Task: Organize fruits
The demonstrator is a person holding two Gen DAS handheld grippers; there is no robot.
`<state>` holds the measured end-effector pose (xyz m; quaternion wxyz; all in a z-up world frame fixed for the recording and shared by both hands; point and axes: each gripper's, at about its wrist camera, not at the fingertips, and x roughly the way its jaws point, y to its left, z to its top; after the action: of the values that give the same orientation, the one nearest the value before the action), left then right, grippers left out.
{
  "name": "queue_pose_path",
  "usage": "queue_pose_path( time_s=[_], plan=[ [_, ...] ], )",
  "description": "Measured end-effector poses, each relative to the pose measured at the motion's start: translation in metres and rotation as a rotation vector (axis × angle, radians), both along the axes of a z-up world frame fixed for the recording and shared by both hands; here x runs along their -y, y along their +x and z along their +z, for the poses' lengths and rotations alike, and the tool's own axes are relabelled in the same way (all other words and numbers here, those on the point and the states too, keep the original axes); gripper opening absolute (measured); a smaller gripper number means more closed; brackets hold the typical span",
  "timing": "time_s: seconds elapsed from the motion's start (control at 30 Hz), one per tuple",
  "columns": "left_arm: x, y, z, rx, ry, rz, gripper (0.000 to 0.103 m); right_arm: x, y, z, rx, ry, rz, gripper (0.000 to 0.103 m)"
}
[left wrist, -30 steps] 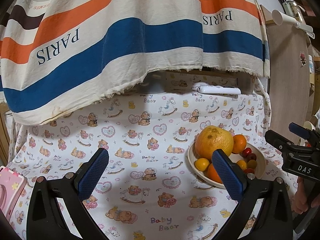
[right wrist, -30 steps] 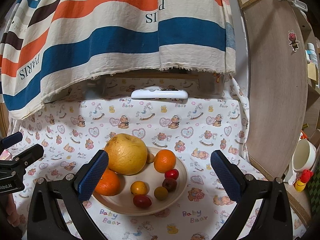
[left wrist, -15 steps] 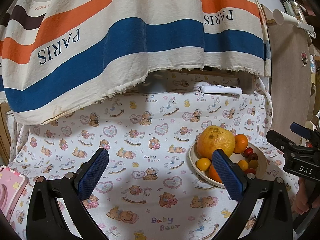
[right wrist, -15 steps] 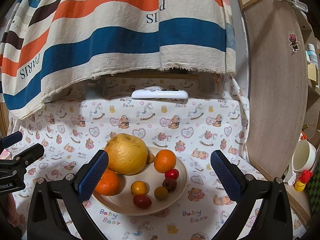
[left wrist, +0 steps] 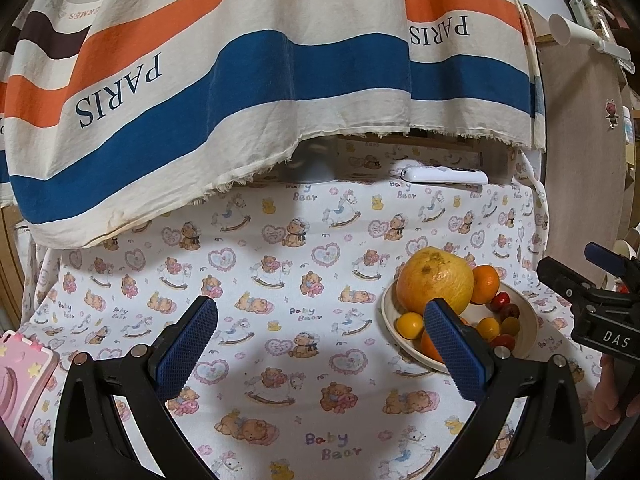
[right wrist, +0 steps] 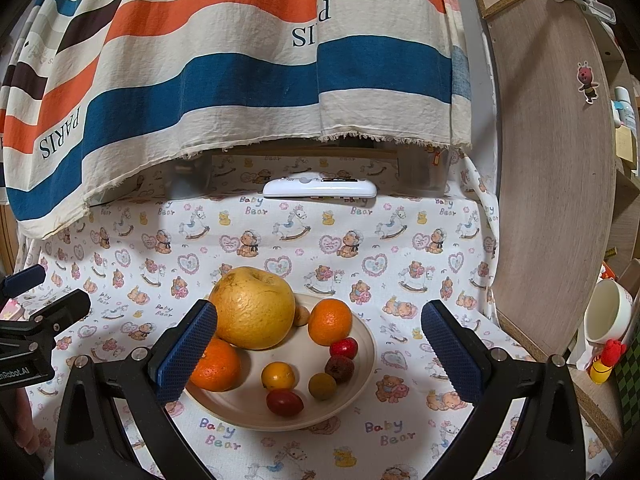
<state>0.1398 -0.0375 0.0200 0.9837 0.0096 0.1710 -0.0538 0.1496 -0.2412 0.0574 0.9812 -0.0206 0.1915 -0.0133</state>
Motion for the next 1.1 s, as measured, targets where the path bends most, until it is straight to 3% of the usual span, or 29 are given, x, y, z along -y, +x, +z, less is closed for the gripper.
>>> queue_pose_path(
  time_s=[1.1],
  plan=[
    [0.0012, 0.0004, -0.0004, -0.004, 0.003, -0.008, 0.103, 0.0, 0.0007, -0.0003, 0.0, 0.0, 0.001, 0.102]
  ],
)
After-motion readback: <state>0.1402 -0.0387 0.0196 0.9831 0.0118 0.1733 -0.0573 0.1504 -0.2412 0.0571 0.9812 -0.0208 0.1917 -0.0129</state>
